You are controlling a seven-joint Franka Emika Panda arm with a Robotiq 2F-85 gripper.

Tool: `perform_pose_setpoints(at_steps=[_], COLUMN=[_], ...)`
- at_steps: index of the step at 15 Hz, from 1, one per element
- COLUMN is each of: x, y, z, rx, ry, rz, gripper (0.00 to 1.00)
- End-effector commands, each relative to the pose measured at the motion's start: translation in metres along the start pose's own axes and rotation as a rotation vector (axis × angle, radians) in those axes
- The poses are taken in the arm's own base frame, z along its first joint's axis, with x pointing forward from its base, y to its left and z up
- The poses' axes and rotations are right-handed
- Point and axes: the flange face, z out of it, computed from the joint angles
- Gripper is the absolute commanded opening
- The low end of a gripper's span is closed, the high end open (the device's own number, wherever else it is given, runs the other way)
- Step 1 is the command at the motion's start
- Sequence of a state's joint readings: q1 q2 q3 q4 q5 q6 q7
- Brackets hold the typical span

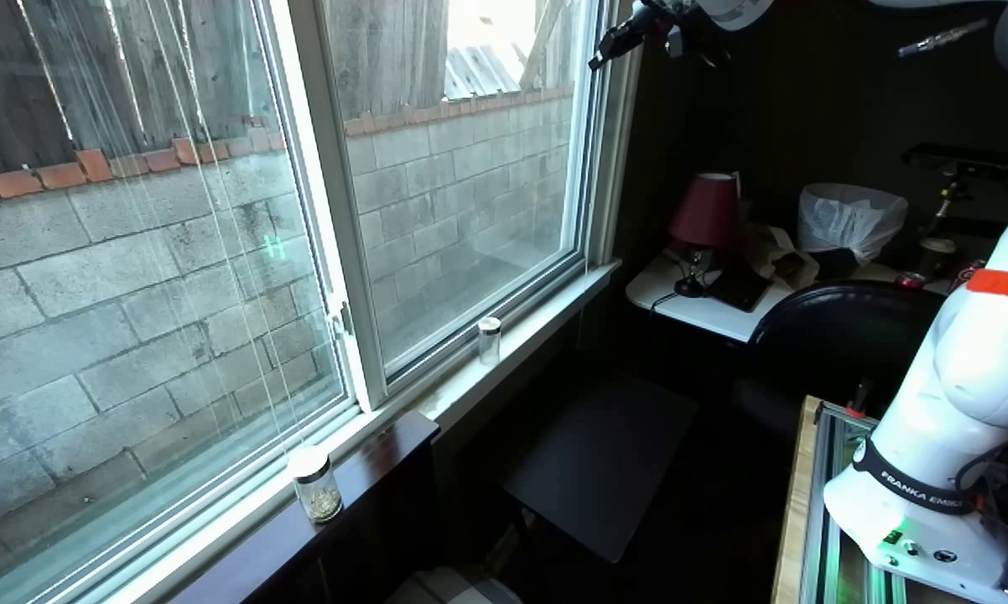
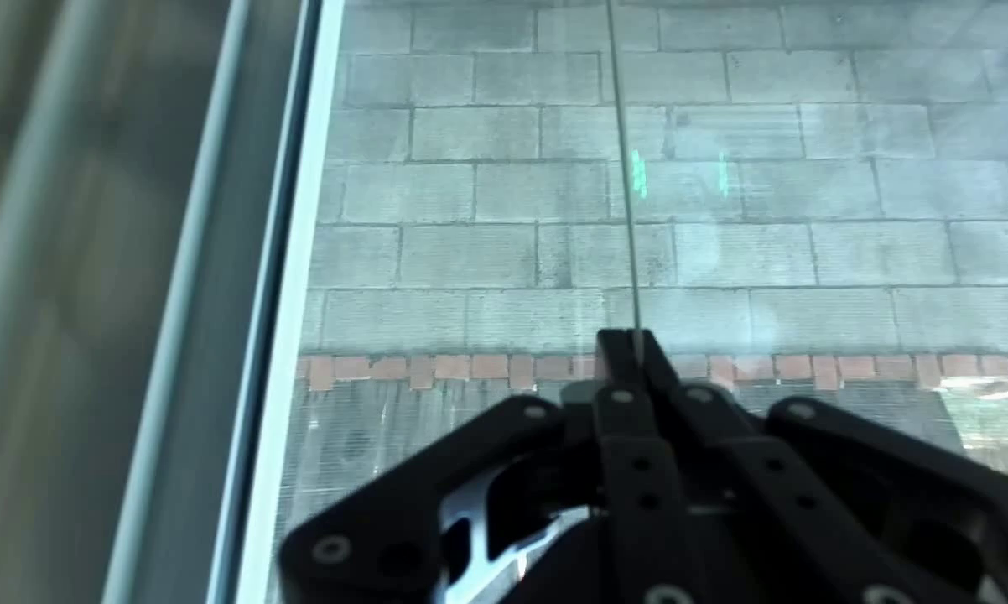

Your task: Move the rope upwards

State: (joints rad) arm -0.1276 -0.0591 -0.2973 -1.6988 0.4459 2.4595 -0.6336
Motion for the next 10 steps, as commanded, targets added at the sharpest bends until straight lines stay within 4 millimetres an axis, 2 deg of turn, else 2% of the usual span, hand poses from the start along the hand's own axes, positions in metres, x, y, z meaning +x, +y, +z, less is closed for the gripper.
perform_pose_setpoints(at_steps=[1, 5, 10], x=[-0.010, -0.018, -0.039], y=[-0.026, -0.059, -0.084], z=[-0.001, -0.007, 0.004], rx=[0.177, 0.343, 0.448], ry=[-0.057, -0.119, -0.204], rz=[-0.010, -0.052, -0.088], gripper=[0.00, 0.00, 0.00])
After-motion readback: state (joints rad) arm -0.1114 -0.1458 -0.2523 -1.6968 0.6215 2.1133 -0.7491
